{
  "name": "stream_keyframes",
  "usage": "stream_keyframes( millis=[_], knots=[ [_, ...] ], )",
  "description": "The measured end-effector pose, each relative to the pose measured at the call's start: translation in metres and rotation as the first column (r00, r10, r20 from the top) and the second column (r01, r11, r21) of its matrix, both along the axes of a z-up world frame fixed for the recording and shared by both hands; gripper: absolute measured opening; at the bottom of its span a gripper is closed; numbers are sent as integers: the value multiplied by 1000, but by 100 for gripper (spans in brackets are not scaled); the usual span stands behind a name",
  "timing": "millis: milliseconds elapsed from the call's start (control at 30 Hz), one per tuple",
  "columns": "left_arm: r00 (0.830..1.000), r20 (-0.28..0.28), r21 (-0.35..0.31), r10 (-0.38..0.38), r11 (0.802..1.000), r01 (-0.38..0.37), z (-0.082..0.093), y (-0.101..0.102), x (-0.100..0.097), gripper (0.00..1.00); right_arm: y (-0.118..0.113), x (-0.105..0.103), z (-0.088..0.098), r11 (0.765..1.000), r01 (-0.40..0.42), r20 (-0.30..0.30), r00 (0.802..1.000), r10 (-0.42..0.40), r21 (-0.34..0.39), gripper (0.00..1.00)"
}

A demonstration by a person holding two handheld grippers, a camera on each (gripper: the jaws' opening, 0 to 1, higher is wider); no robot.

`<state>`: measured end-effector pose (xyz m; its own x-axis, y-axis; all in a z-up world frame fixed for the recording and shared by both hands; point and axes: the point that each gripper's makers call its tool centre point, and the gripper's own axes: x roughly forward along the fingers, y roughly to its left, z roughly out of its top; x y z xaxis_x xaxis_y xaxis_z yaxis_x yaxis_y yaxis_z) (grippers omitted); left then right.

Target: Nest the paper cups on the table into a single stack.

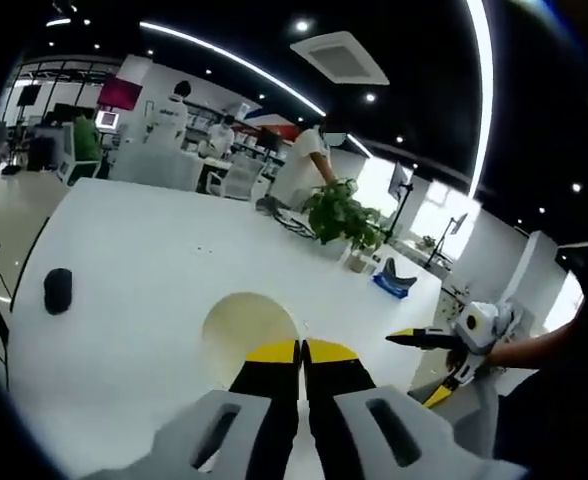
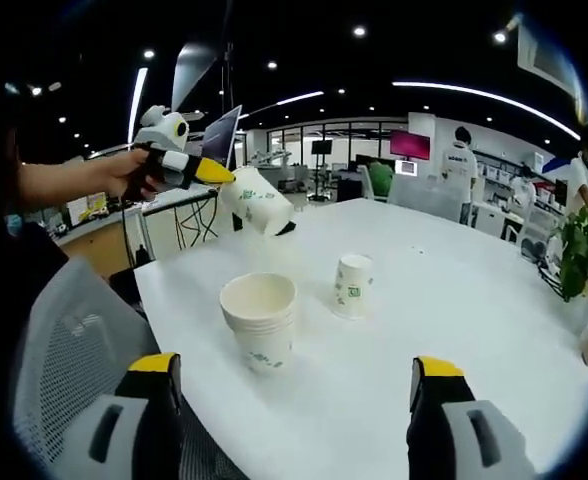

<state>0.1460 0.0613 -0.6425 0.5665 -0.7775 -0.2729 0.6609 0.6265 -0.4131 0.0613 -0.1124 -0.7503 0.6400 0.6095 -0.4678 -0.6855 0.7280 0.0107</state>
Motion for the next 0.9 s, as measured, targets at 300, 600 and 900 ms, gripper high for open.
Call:
stream_keyframes(
  millis=[300,600,900],
  knots=[
    [997,6,73,-71,995,71,3,-17,-17,0,0,0,-2,1000,-4,-2,1000,4,-5,96],
    [990,17,123,-138,983,135,3,-27,-26,0,3,-2,-4,1000,-16,-12,1000,15,-15,96],
    [972,19,214,-233,951,224,-5,-45,-41,0,2,-2,-6,1000,-15,-14,1000,14,-23,95]
  ],
)
